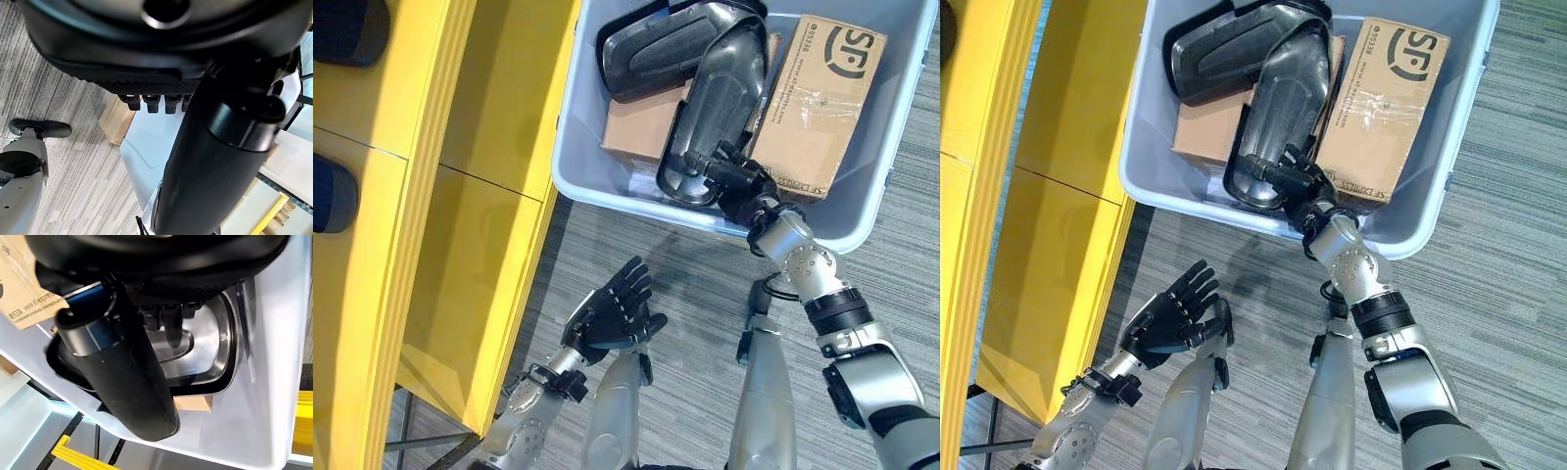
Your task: Move parts from the plastic box to the shelf.
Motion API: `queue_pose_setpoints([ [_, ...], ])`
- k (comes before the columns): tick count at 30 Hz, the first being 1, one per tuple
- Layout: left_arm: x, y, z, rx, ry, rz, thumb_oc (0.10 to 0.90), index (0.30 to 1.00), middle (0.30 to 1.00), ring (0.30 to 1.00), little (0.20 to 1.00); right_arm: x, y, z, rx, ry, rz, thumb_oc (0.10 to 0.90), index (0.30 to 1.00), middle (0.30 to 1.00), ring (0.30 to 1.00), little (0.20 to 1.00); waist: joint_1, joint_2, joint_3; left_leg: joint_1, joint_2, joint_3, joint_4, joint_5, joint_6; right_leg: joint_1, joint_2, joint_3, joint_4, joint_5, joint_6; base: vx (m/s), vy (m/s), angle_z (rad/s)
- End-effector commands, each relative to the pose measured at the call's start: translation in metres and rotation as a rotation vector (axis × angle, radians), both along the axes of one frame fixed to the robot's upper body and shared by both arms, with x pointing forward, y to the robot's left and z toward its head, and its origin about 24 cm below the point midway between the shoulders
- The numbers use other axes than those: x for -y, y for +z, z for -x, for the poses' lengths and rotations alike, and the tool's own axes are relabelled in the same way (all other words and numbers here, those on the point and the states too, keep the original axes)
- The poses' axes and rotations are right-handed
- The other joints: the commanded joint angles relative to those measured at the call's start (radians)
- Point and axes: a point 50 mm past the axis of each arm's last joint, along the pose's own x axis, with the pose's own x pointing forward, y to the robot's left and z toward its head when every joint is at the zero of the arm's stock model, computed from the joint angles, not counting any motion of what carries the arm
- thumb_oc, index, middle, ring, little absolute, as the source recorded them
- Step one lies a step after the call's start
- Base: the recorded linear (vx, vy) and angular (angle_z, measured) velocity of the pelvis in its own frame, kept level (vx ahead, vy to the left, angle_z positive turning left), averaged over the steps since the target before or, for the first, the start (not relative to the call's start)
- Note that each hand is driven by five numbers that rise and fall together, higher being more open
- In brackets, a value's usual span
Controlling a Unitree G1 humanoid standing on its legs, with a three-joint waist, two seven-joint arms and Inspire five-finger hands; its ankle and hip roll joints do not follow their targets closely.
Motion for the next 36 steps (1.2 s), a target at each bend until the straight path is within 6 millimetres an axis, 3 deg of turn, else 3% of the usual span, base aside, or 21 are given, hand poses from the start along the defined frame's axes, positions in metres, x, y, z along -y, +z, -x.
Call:
queue_pose_setpoints([
  [1,0.009,0.026,0.007,0.145,-0.069,0.036,0.900,1.000,1.000,1.000,1.000,0.023,0.054,-0.010,0.141,-0.099,-0.038,0.900,1.000,1.000,1.000,1.000,0.045,0.127,0.002,-0.079,-0.032,-0.006,0.139,-0.176,0.051,0.065,0.053,-0.057,0.016,-0.212,-0.087,0.01,-0.006,0.04],
  [5,0.006,0.029,0.007,0.139,-0.065,0.043,0.900,1.000,1.000,1.000,1.000,0.061,0.083,-0.014,0.182,-0.232,-0.006,0.900,1.000,1.000,1.000,1.000,0.063,0.142,0.002,-0.093,-0.043,-0.016,0.148,-0.179,0.049,0.053,0.049,-0.069,0.051,-0.236,-0.093,0.02,0.003,0.09],
  [15,0.003,0.035,0.009,0.137,-0.052,0.045,0.900,1.000,1.000,1.000,1.000,0.101,0.125,-0.007,0.268,-0.387,0.051,0.900,1.000,1.000,1.000,1.000,0.084,0.160,0.002,-0.137,-0.050,-0.020,0.159,-0.176,0.045,0.016,0.041,-0.076,0.087,-0.255,-0.095,0.02,0.013,0.06],
  [36,-0.005,0.042,0.017,0.123,-0.079,0.020,0.900,1.000,1.000,1.000,1.000,0.128,0.170,0.018,0.446,-0.514,0.146,0.900,1.000,1.000,1.000,1.000,0.076,0.142,0.002,-0.140,-0.045,-0.020,0.182,-0.188,0.045,0.030,0.048,-0.076,0.081,-0.250,-0.089,0.01,-0.007,0.02],
])
